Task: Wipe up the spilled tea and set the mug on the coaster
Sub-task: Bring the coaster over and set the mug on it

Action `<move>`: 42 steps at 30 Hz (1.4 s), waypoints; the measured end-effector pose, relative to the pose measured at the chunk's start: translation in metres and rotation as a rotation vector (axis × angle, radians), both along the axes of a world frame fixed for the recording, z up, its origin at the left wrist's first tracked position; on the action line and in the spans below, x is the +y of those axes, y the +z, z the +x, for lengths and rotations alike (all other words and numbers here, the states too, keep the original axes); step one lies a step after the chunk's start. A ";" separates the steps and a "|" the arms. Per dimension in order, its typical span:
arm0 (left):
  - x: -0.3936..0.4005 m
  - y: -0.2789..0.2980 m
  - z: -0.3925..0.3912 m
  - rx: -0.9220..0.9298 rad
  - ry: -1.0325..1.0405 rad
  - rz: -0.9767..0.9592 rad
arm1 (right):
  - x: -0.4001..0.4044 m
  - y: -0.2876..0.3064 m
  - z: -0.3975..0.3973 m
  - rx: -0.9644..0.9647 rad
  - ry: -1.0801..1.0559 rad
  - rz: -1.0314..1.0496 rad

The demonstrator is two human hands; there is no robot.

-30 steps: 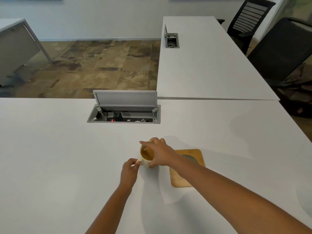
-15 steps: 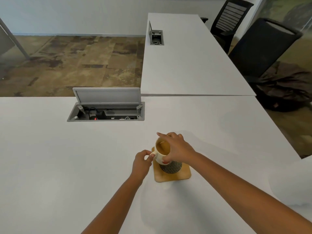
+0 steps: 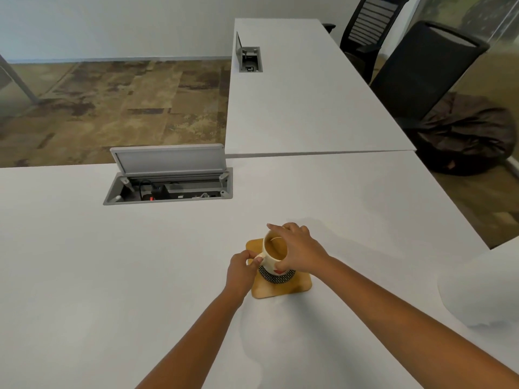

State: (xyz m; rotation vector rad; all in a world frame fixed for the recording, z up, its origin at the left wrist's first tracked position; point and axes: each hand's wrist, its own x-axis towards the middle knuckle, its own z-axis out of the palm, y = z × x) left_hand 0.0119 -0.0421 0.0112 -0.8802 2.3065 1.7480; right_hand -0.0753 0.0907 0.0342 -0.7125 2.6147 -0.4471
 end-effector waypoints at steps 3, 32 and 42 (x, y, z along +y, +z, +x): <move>-0.001 -0.003 0.001 -0.016 0.002 -0.006 | 0.000 -0.002 0.002 -0.011 -0.001 0.012; -0.006 -0.020 0.003 0.057 0.028 -0.151 | 0.005 -0.015 0.017 -0.180 -0.112 -0.170; -0.004 -0.019 0.002 0.055 0.038 -0.144 | 0.029 -0.032 0.024 -0.274 -0.246 -0.381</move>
